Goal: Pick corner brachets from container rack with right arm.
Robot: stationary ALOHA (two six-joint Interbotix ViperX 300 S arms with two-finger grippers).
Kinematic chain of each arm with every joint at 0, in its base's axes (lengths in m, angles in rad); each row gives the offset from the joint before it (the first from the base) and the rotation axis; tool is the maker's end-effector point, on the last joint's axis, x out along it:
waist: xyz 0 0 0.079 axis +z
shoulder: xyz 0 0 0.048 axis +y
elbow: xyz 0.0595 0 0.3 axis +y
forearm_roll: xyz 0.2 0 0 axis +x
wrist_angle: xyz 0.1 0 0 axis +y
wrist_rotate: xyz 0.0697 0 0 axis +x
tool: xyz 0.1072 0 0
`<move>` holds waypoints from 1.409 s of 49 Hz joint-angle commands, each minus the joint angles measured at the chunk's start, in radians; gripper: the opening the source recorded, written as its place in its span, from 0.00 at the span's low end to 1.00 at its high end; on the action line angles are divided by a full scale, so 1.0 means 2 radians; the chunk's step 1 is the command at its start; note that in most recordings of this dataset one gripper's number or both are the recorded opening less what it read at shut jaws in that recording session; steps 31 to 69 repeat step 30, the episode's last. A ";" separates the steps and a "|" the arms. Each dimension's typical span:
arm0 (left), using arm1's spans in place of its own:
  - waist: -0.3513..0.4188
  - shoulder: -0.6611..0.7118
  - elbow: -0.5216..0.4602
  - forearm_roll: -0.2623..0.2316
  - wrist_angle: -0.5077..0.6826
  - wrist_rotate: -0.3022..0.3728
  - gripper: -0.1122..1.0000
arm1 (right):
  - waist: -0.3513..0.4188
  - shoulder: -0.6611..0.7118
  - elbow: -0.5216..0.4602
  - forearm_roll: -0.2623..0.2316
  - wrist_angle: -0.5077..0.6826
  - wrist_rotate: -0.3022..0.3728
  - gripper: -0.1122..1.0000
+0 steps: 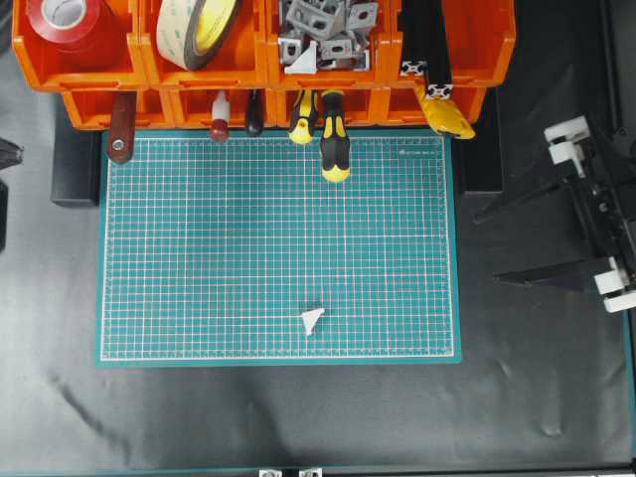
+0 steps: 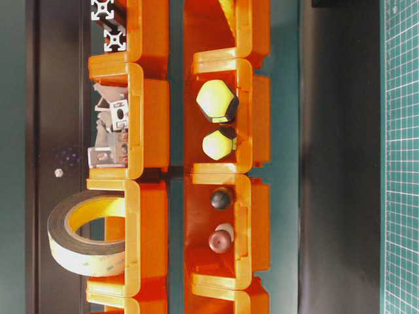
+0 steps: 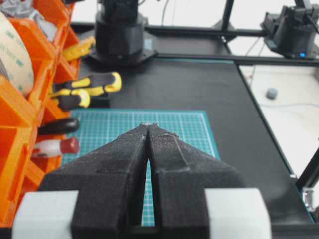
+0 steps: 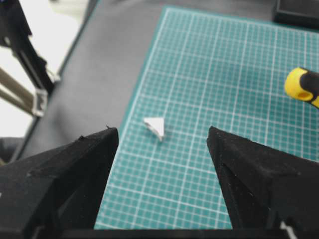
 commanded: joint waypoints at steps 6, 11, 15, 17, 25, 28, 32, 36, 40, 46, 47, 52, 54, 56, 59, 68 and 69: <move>0.000 -0.011 -0.001 0.001 -0.006 0.003 0.11 | -0.001 -0.012 0.000 0.001 -0.004 0.000 0.73; 0.002 -0.020 0.006 0.001 -0.006 0.007 0.11 | -0.001 -0.015 0.007 -0.001 -0.002 0.000 0.73; 0.005 -0.027 0.013 0.001 -0.006 0.008 0.11 | 0.003 -0.017 0.014 -0.001 -0.005 0.002 0.74; 0.006 -0.029 0.015 0.002 -0.006 0.006 0.11 | 0.005 -0.019 0.016 -0.001 -0.005 0.002 0.74; 0.005 -0.031 0.021 0.002 -0.002 -0.002 0.11 | 0.006 -0.028 0.018 0.001 -0.013 0.003 0.74; 0.005 -0.031 0.021 0.002 -0.004 0.008 0.11 | 0.006 -0.035 0.019 0.001 -0.019 0.002 0.74; 0.007 -0.033 0.020 0.002 -0.004 0.010 0.11 | 0.006 -0.043 0.021 0.001 -0.024 0.002 0.74; 0.007 -0.033 0.020 0.002 -0.004 0.010 0.11 | 0.006 -0.043 0.021 0.001 -0.024 0.002 0.74; 0.007 -0.033 0.020 0.002 -0.004 0.010 0.11 | 0.006 -0.043 0.021 0.001 -0.024 0.002 0.74; 0.007 -0.033 0.020 0.002 -0.004 0.010 0.11 | 0.006 -0.043 0.021 0.001 -0.024 0.002 0.74; 0.007 -0.033 0.020 0.002 -0.004 0.010 0.11 | 0.006 -0.043 0.021 0.001 -0.024 0.002 0.74; 0.007 -0.033 0.020 0.002 -0.004 0.010 0.11 | 0.006 -0.043 0.021 0.001 -0.024 0.002 0.74; 0.007 -0.033 0.020 0.002 -0.004 0.010 0.11 | 0.006 -0.043 0.021 0.001 -0.024 0.002 0.74; 0.007 -0.033 0.020 0.002 -0.004 0.010 0.11 | 0.006 -0.043 0.021 0.001 -0.024 0.002 0.74; 0.007 -0.033 0.020 0.002 -0.004 0.010 0.11 | 0.006 -0.043 0.021 0.001 -0.024 0.002 0.74; 0.007 -0.033 0.020 0.002 -0.004 0.010 0.11 | 0.006 -0.043 0.021 0.001 -0.024 0.002 0.74; 0.007 -0.033 0.020 0.002 -0.004 0.010 0.11 | 0.006 -0.043 0.021 0.001 -0.024 0.002 0.74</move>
